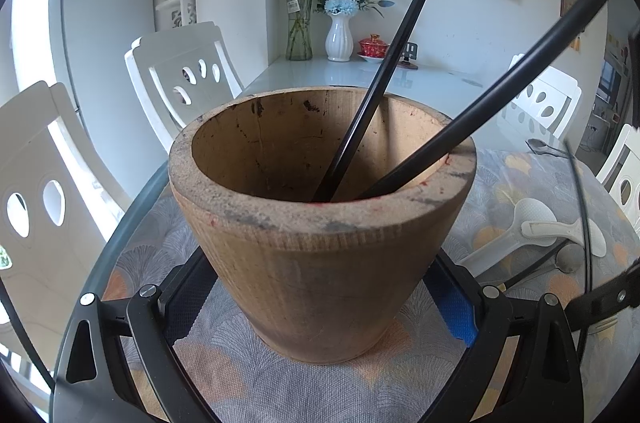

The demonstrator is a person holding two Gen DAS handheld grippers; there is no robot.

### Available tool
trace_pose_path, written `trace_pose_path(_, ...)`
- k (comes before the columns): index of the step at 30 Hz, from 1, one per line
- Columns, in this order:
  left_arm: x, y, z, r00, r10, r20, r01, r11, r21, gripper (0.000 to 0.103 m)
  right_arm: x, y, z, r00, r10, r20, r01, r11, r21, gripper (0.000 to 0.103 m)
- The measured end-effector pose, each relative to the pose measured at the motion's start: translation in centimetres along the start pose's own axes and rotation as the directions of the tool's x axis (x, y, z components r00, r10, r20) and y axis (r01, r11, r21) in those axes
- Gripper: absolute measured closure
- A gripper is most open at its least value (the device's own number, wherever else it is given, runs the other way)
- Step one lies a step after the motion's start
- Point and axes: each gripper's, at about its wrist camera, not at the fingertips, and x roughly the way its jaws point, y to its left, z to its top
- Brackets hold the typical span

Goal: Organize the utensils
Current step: 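Grasp a third black chopstick with the right tool and lift it, then carry the chopstick with the right tool and drop it into the pot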

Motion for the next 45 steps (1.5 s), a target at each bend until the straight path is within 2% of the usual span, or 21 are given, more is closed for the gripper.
trace_pose_path(7,-0.1,0.2,0.0,1.0,0.0,0.0,0.0,1.0,-0.003,0.006,-0.7,3.0,-0.4,0.999,0.016,0.036,-0.014,0.998,-0.061,0.098)
trace_pose_path(10,-0.3,0.3,0.0,1.0,-0.003,0.012,0.003,1.0,-0.005,0.006,-1.8,3.7,-0.3,0.998,0.002,0.061,0.004,0.995,-0.096,0.098)
trace_pose_path(14,-0.5,0.4,0.0,1.0,-0.003,0.024,0.003,1.0,-0.004,0.006,-3.0,5.4,0.9,0.994,-0.016,0.105,0.031,0.989,-0.147,0.098)
trace_pose_path(20,-0.7,0.2,0.0,0.999,0.001,0.035,-0.002,1.0,0.007,0.006,-5.4,7.1,1.9,0.984,0.009,0.179,0.021,0.986,-0.166,0.098)
trace_pose_path(26,-0.9,0.2,0.0,0.999,0.006,0.047,-0.007,1.0,0.02,0.006,-9.5,9.3,2.9,0.962,0.031,0.272,0.025,0.979,-0.201,0.098)
trace_pose_path(31,-0.8,0.2,-0.1,0.999,0.007,0.046,-0.008,1.0,0.021,0.006,-13.6,12.1,3.7,0.929,0.048,0.366,0.051,0.965,-0.256,0.098)
trace_pose_path(36,-0.9,0.1,-0.2,0.999,0.003,0.044,-0.004,1.0,0.018,0.006,-16.7,15.1,4.1,0.903,0.061,0.426,0.077,0.951,-0.299,0.098)
trace_pose_path(40,-0.9,0.1,-0.2,0.999,0.003,0.044,-0.004,1.0,0.018,0.006,-16.9,17.6,3.5,0.902,0.059,0.428,0.114,0.924,-0.366,0.098)
trace_pose_path(45,-0.9,0.1,-0.1,0.999,0.003,0.044,-0.004,1.0,0.018,0.006,-15.1,19.0,3.5,0.91,0.075,0.408,0.106,0.91,-0.402,0.098)
